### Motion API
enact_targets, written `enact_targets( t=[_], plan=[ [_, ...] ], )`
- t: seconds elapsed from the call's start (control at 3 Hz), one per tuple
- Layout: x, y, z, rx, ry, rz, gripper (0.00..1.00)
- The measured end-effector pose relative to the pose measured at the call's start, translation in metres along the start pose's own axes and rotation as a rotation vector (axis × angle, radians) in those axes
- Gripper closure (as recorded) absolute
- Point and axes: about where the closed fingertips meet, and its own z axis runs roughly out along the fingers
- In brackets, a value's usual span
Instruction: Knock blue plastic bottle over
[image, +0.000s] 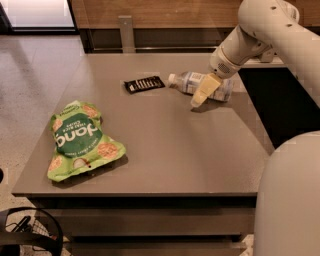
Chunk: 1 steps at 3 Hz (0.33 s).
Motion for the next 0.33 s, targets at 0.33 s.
enact_targets(
  t=[0.33],
  plan=[
    [0.0,0.0,0.0001,0.0,0.0,0.0,0.0]
  ],
)
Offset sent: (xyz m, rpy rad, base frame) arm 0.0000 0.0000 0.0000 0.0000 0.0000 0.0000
